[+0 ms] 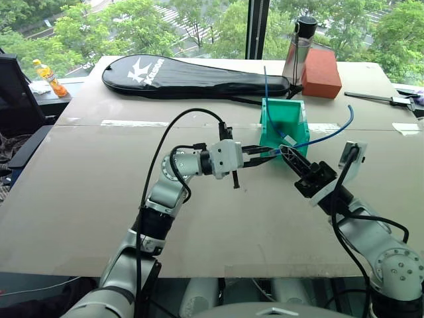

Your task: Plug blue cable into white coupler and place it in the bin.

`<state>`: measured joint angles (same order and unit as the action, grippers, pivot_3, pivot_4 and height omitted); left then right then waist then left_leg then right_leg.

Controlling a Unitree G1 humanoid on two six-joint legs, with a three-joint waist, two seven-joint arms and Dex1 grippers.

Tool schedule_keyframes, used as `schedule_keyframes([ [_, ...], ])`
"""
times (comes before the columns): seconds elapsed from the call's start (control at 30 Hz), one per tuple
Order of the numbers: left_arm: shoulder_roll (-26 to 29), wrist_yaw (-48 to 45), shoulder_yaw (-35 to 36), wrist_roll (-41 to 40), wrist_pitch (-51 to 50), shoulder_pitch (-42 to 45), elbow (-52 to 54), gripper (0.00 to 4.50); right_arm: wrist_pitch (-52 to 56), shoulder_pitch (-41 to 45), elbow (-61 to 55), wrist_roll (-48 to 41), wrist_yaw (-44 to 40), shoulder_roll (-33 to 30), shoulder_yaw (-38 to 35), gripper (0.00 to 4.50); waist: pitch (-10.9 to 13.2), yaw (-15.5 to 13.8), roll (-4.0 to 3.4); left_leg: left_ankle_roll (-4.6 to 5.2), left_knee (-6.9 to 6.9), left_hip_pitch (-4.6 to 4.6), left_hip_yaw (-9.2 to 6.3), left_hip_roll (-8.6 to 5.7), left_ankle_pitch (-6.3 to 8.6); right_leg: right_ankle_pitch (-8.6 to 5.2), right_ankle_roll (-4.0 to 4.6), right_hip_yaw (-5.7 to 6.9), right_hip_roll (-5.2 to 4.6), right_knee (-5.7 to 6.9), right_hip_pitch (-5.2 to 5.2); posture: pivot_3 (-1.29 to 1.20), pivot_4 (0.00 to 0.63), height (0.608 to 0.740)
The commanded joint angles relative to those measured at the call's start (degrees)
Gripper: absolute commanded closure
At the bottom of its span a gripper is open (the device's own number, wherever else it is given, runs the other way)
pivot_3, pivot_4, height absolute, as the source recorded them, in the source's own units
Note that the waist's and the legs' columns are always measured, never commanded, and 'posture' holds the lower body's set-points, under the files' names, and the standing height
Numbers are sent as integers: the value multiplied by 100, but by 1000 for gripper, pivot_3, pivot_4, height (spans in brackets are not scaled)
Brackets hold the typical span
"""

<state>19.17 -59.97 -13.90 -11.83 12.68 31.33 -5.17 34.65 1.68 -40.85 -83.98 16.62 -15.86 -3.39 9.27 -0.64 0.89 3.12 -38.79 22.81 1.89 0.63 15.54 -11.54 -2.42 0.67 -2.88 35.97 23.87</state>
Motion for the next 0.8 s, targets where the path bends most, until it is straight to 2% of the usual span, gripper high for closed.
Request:
schedule_keyframes([
  [0.03, 94, 98, 219, -571, -980, -103, 587, 2802, -144, 121, -100, -9, -156, -72, -55, 4500, 0, 3, 0, 0, 0, 0, 0, 1, 0, 0, 0, 0, 0, 0, 0, 0, 150, 740],
  [0.17, 695, 188, 787, -1024, -2002, -361, 953, 895, -152, 172, -34, 25, -321, -155, -50, 4500, 0, 59, 0, 0, 0, -1, -1, 4, 0, 0, 0, 1, 3, 1, 1, 0, 150, 740],
  [0.2, 859, 273, 998, -1112, -2211, -450, 968, 538, -151, 184, 2, 42, -369, -172, -51, 4500, 0, 75, 0, 0, 0, -2, -2, 8, 0, -1, 0, 1, 5, 1, 1, 0, 150, 740],
  [0.37, 1391, 905, 2074, -1311, -2803, -835, 882, 538, -141, 248, 221, 173, -632, -197, 31, 4500, 1, 127, -1, 0, 1, -3, -2, 10, 0, -1, 0, 2, 5, 3, 2, 0, 150, 740],
  [0.5, 1703, 1077, 2647, -1340, -2977, -1313, 851, 538, -101, 346, 397, 243, -814, -141, 138, 4500, 1, 127, -1, 0, 1, -2, -1, 9, 0, -1, 0, 2, 0, 1, 2, 0, 150, 740],
  [0.63, 1819, 1182, 2958, -1303, -2927, -1766, 765, 538, -22, 457, 588, 287, -1012, -164, 208, 4500, 1, 109, -1, -1, 2, -1, 0, 9, 0, -1, 1, 4, -5, 0, 3, 0, 150, 740],
  [0.8, 1802, 1220, 2974, -1213, -2770, -2073, 726, 538, 89, 551, 710, 297, -1163, -212, 214, 4500, 1, 88, -1, -1, 2, -1, 0, 7, 0, -7, 13, 6, -15, 0, 2, 0, 150, 740],
])
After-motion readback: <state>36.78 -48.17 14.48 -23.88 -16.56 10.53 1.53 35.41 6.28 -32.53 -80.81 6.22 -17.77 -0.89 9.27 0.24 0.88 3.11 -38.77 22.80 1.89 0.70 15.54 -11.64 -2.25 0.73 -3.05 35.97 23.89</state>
